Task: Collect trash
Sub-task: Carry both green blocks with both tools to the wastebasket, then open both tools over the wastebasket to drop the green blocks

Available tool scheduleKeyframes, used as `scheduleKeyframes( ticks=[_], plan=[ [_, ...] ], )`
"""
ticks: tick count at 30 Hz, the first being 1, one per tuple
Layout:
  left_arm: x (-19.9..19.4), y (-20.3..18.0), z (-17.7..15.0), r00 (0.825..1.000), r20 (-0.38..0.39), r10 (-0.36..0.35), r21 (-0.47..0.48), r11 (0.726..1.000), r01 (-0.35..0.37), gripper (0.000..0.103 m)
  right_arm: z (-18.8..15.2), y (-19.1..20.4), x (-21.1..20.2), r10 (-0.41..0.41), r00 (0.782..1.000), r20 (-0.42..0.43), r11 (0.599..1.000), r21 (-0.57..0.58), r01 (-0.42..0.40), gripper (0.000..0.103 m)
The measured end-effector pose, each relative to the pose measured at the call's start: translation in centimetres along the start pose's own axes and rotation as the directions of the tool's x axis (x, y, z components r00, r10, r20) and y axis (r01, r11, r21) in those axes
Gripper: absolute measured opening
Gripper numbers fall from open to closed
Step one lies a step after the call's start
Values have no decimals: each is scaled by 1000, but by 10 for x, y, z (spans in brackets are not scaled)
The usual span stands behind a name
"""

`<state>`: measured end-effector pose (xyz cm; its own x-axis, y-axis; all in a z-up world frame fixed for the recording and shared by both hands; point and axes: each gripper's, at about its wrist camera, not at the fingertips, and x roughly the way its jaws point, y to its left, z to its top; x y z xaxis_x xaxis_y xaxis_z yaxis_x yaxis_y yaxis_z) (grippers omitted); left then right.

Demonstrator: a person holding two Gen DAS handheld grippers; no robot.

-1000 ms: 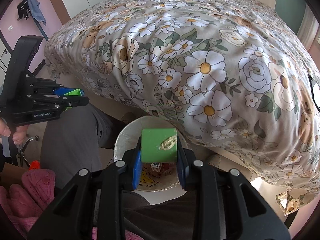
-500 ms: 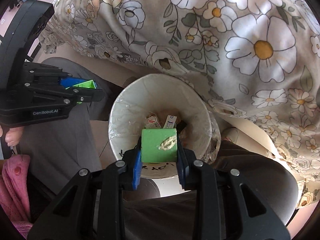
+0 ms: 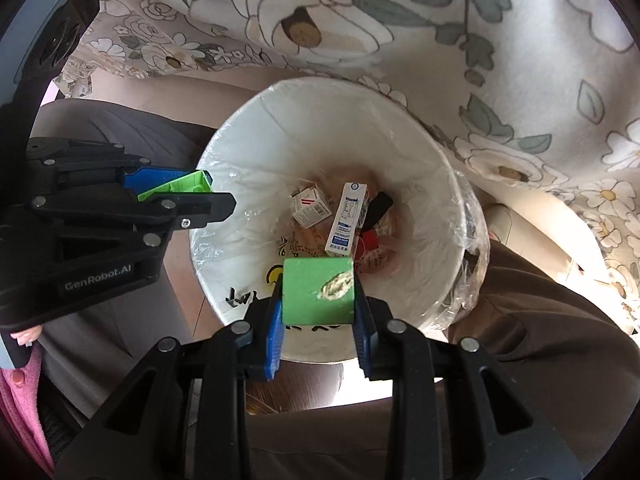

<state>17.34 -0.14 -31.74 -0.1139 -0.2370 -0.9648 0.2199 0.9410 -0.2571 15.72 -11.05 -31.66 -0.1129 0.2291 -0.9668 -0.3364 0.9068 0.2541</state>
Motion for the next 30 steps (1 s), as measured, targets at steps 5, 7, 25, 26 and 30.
scheduleKeyframes(
  ticks=[5, 7, 25, 26, 30],
  plan=[
    [28, 4, 5, 997, -68, -21, -38, 999, 18, 27, 5, -8, 25, 17, 997, -70, 998, 53, -13, 31],
    [39, 6, 7, 996, -90, -19, -50, 999, 15, 27, 8, -10, 34, 33, 995, -95, 997, 78, -26, 31],
    [79, 15, 24, 988, -152, -40, -139, 990, 19, 43, 24, -23, 84, 75, 976, -205, 984, 173, -40, 45],
    [78, 16, 24, 988, -152, -39, -140, 990, 18, 43, 24, -24, 83, 78, 977, -199, 983, 176, -43, 46],
    [79, 16, 24, 987, -154, -36, -140, 990, 14, 43, 23, -26, 80, 83, 979, -188, 982, 184, -48, 48]
  ],
)
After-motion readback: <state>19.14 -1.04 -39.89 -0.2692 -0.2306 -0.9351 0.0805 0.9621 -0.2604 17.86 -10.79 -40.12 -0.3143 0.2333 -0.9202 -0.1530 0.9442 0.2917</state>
